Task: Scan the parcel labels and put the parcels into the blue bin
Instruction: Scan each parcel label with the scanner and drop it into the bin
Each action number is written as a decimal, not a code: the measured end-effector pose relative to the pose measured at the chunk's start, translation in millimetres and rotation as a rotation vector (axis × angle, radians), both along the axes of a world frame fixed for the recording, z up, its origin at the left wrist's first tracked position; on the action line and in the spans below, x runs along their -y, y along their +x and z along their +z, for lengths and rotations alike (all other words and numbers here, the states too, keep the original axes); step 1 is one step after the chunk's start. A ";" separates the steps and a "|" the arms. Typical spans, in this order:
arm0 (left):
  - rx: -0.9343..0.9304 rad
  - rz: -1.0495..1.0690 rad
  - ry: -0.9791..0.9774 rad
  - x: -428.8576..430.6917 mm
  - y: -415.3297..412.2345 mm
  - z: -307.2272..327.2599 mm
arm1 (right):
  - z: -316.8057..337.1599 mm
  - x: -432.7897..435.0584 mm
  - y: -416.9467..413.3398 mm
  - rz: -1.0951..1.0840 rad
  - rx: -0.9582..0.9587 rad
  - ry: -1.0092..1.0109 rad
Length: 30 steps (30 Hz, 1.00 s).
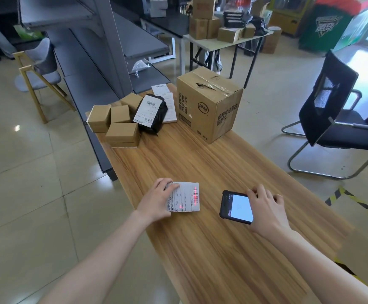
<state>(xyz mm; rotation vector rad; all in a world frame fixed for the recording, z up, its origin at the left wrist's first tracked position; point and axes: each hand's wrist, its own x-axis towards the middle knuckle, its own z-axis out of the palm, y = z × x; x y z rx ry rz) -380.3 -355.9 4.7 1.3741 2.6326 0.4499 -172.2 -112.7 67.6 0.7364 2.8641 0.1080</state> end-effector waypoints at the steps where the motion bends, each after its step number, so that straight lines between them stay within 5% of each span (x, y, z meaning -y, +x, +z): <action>1: -0.004 0.002 0.000 1.2 3.1 1.4 | 0.2 0.5 2.6 0.004 -0.005 -0.001; 13: -0.058 0.140 -0.035 20.3 72.4 22.6 | -4.6 -7.0 49.6 0.066 -0.078 -0.085; 21: 0.078 0.727 0.163 80.2 222.0 2.6 | -21.3 3.2 102.6 0.182 -0.153 -0.481; 30: 0.165 1.437 0.294 160.2 509.2 -23.4 | -40.1 94.5 183.4 0.667 0.102 -0.556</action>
